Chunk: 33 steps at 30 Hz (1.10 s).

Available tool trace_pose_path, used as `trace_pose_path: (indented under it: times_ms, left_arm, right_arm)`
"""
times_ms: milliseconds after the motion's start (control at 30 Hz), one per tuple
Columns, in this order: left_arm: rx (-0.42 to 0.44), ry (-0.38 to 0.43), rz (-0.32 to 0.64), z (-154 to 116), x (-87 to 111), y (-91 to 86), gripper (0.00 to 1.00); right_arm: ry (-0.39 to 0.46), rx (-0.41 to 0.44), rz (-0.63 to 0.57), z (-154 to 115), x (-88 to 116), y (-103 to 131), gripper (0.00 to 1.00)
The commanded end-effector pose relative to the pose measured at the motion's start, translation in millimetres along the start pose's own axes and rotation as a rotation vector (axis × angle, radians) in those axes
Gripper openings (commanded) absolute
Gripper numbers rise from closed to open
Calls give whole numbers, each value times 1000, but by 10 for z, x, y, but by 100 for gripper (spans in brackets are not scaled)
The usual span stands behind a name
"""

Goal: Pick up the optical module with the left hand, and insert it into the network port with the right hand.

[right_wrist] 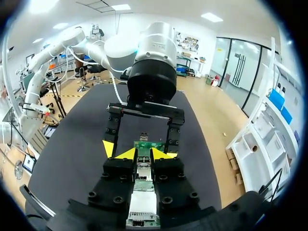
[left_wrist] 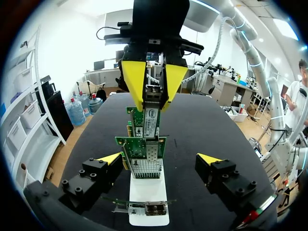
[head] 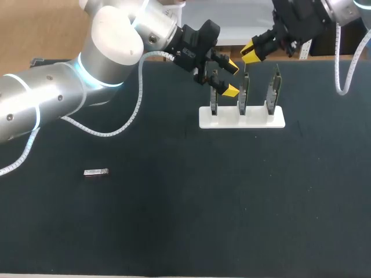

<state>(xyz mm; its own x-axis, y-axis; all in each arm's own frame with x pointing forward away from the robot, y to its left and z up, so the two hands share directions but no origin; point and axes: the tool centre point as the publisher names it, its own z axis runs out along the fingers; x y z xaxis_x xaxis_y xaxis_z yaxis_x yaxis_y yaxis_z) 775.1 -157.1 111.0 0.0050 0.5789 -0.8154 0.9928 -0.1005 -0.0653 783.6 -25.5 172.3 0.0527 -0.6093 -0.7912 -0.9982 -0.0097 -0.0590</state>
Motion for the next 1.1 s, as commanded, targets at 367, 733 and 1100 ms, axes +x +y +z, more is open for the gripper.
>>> trace_pose_path:
  times_ms: [367,733,1100]
  left_arm:
    - [3,4,-1,3,-6,17,100]
    - [3,4,-1,3,-6,17,100]
    - [3,4,-1,3,-6,17,100]
  right_arm:
    - [9,-14,10,58,38,37,0]
    - [14,7,-1,28,30,34,0]
    - [15,11,-12,14,22,22,0]
